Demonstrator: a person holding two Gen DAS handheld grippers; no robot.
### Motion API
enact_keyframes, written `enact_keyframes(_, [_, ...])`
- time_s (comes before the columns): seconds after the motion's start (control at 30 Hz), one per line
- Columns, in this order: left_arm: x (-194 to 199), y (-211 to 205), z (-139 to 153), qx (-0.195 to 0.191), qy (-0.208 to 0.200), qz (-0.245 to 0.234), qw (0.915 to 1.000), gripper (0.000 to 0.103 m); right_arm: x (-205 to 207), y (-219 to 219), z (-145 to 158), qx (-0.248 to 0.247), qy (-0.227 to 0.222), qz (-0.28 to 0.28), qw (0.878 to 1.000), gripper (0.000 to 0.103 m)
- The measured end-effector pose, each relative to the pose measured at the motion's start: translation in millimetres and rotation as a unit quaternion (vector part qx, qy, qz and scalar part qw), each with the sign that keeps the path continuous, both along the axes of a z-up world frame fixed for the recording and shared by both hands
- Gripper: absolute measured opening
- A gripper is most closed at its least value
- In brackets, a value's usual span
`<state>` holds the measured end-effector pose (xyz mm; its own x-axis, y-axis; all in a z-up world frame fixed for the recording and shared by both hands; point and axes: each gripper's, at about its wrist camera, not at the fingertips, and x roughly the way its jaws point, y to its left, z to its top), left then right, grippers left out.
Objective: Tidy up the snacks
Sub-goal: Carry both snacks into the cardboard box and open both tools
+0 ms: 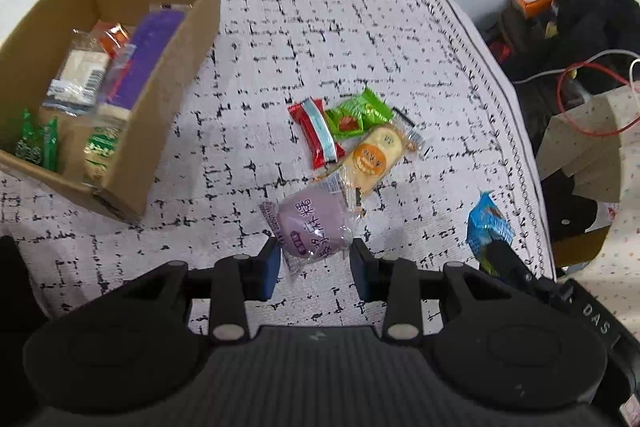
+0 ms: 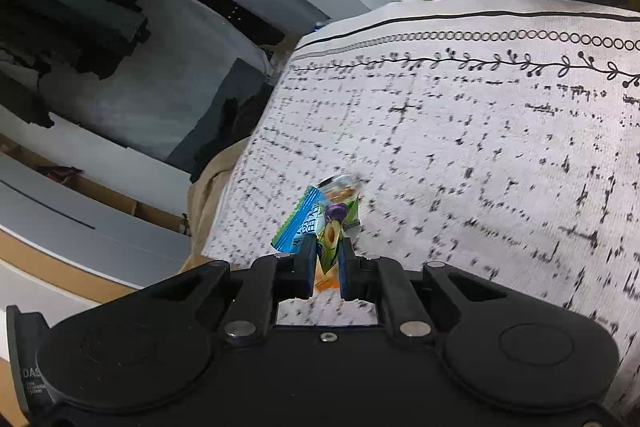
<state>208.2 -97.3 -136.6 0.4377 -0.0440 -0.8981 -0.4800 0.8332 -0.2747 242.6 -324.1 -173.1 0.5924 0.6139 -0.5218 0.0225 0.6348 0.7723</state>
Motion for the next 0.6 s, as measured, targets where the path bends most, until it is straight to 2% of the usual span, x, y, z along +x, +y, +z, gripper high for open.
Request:
enact_keyframes(0.33, [-14.8,21.2,31.6,-0.011,-0.038,0.004,0.9992,0.036,-12.2,26.8,44.1,-0.009,-0.038,0.022,0.999,0.011])
enact_keyframes(0.6, [-23.8,38.1,50.8,-0.016,-0.063,0.001,0.9979,0.036,-18.3,51.8,67.6,-0.016,-0.059,0.040,0.997,0.011])
